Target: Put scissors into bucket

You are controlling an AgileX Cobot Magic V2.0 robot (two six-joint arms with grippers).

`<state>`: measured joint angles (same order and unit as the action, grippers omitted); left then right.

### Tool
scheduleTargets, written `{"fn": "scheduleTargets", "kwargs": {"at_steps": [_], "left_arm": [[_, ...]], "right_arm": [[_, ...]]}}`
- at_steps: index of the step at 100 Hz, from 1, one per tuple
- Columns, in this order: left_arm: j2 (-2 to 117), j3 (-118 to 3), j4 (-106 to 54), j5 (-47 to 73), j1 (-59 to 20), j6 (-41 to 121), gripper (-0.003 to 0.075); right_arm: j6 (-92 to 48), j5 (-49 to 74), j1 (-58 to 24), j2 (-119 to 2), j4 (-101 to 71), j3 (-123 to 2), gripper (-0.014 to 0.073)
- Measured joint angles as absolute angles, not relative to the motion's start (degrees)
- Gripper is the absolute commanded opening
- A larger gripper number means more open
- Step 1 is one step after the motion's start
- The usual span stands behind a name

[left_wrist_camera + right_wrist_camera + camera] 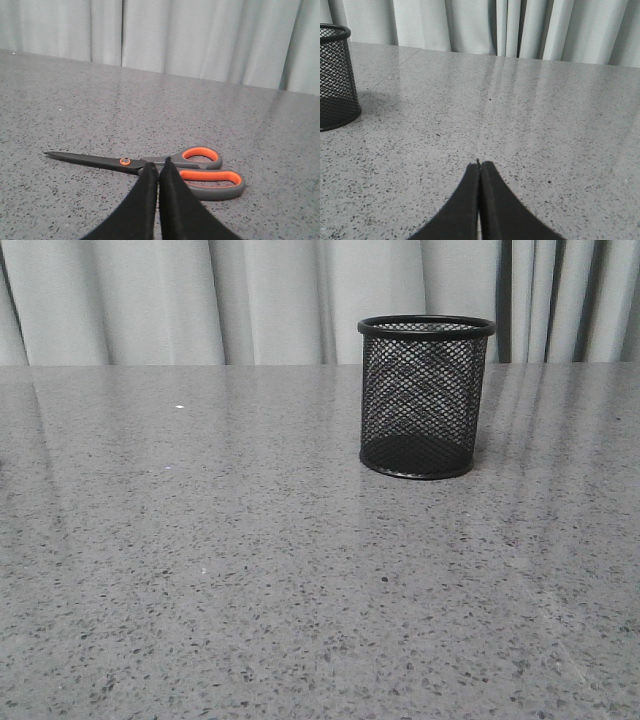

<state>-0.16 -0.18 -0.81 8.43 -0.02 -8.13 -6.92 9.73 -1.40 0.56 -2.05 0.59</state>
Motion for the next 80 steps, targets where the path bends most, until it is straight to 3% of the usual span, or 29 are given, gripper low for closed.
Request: {"fn": "scheduleTargets", "kwargs": {"at_steps": [52,80], "left_arm": [[-0.16,-0.18,-0.92,8.43,-0.02,-8.13,-0.0021],[-0.16,-0.18,-10.66,5.56,-0.02,-8.13,-0.0021]], "right_arm": [[-6.92,7.75,-1.40,0.56,-2.31,0.59,-0.0066],[-6.92,3.39,-1.40,0.56,-13.90,0.59,-0.0066]]}}
